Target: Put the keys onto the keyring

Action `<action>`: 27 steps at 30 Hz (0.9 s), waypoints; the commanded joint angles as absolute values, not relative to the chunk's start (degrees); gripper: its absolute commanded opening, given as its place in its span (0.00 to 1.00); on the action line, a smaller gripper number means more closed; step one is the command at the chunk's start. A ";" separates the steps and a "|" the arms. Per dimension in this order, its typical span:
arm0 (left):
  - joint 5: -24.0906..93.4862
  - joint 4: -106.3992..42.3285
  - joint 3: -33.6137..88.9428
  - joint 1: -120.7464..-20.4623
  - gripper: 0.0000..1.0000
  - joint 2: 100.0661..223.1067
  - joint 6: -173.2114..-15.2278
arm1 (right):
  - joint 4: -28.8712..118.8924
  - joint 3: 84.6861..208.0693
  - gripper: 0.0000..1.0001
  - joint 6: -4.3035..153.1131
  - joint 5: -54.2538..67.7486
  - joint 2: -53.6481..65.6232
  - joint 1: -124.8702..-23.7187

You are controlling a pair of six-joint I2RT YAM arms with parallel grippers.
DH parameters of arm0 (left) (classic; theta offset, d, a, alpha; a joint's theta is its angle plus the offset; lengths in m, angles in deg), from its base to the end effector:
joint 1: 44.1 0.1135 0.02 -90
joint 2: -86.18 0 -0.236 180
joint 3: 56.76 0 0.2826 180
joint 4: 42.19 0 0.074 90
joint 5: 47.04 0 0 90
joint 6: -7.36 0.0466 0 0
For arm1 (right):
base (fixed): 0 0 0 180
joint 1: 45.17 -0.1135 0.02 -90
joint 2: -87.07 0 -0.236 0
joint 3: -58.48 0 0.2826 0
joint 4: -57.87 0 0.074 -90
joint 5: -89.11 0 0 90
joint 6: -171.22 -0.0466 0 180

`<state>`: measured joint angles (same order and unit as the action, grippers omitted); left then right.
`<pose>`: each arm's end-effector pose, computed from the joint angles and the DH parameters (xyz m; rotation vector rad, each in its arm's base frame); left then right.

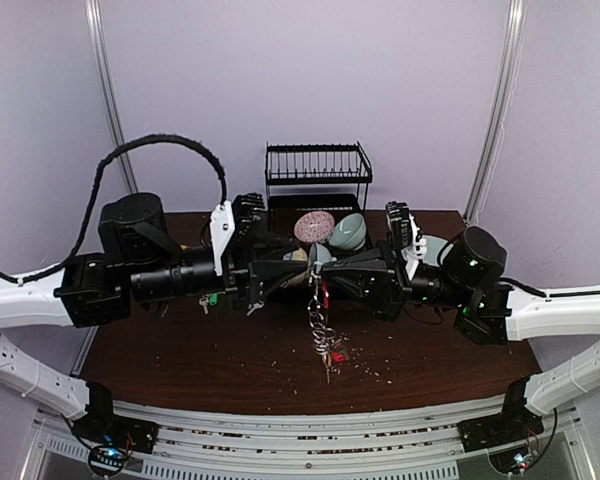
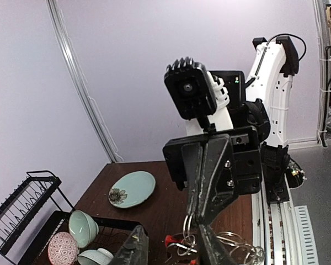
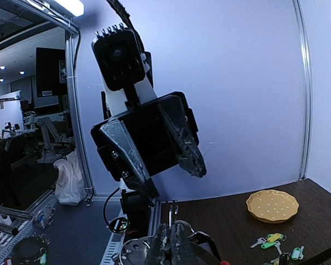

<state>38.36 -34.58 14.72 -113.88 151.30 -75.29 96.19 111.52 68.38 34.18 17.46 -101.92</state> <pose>0.1078 -0.3034 0.3563 1.0908 1.2630 -0.9028 0.1491 0.2763 0.2957 -1.0202 0.9529 1.3937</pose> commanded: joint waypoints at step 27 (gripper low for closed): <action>50.11 -10.13 28.34 -113.69 0.00 158.78 -72.00 | 53.39 125.72 0.29 93.12 25.30 21.54 -101.11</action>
<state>44.81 -16.96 24.36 -113.80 157.53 -74.35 68.37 121.09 84.42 30.22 20.87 -101.59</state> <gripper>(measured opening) 0.006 0.279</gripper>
